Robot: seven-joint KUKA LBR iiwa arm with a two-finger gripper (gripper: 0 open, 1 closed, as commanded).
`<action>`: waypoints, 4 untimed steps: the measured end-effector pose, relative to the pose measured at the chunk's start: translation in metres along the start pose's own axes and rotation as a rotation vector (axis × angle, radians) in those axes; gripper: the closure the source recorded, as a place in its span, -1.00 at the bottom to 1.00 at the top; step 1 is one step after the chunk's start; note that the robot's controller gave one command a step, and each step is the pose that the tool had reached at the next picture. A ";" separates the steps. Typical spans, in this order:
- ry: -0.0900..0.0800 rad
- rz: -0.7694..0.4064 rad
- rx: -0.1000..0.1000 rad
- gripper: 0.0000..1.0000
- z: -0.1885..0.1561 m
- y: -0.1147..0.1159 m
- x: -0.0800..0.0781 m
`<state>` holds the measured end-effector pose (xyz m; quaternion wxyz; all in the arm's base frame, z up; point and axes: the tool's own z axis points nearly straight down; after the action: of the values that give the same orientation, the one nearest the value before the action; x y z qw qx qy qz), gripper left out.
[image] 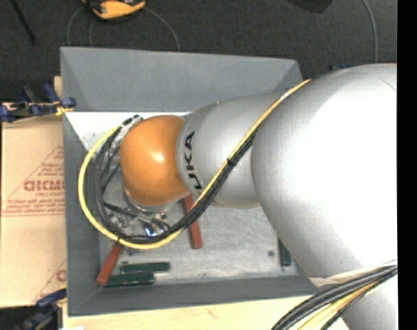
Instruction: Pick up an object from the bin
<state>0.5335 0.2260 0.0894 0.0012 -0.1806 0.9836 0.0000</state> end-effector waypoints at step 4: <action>0.003 -0.037 -0.003 -1.00 -0.007 -0.021 -0.027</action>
Offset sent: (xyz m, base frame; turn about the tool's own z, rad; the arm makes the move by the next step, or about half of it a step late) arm 0.0216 -0.0186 0.0391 -0.0342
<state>0.5666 0.2160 0.0963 -0.0007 -0.1987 0.9801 0.0009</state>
